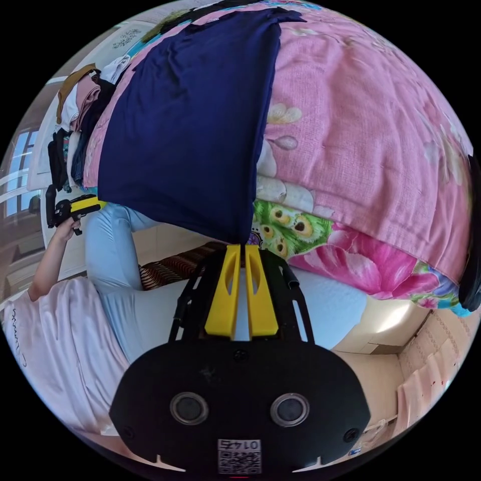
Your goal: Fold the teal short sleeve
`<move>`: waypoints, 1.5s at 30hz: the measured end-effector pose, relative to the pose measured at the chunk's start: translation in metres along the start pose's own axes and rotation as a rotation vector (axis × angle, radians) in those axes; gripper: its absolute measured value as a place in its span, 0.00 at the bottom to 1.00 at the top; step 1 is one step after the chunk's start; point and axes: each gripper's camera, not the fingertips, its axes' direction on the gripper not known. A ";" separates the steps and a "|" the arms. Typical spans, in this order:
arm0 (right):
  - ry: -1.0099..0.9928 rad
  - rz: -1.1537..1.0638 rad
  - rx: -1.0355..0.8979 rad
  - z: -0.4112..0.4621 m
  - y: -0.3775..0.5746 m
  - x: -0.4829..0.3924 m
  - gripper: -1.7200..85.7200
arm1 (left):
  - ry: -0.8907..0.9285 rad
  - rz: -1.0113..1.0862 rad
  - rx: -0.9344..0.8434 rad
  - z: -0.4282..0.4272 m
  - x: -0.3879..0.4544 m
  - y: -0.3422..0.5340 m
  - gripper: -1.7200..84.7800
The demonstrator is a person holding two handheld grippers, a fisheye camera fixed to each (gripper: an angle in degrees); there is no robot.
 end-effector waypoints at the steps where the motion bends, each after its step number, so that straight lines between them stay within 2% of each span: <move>1: -0.008 -0.001 -0.005 -0.001 0.004 0.003 0.03 | 0.000 0.009 -0.012 0.000 0.001 0.002 0.01; 11: -0.078 0.015 -0.044 -0.005 0.014 0.018 0.03 | 0.034 -0.024 -0.083 0.013 0.003 0.007 0.01; 14: -0.045 0.039 -0.003 -0.013 0.014 0.021 0.03 | 0.116 -0.141 -0.027 0.010 -0.008 0.007 0.01; 17: -0.095 0.073 0.043 -0.023 0.017 0.024 0.04 | 0.163 -0.201 0.052 0.001 -0.011 0.010 0.01; 31: -0.249 0.063 0.379 -0.112 0.087 0.042 0.04 | -0.060 -0.119 0.232 -0.062 0.035 0.041 0.01; 37: -0.270 0.079 0.453 -0.147 0.102 0.056 0.05 | -0.049 -0.093 0.335 -0.079 0.048 0.013 0.01; 45: -0.284 0.079 0.500 -0.206 0.046 0.087 0.05 | 0.030 -0.025 0.391 -0.097 0.046 -0.071 0.01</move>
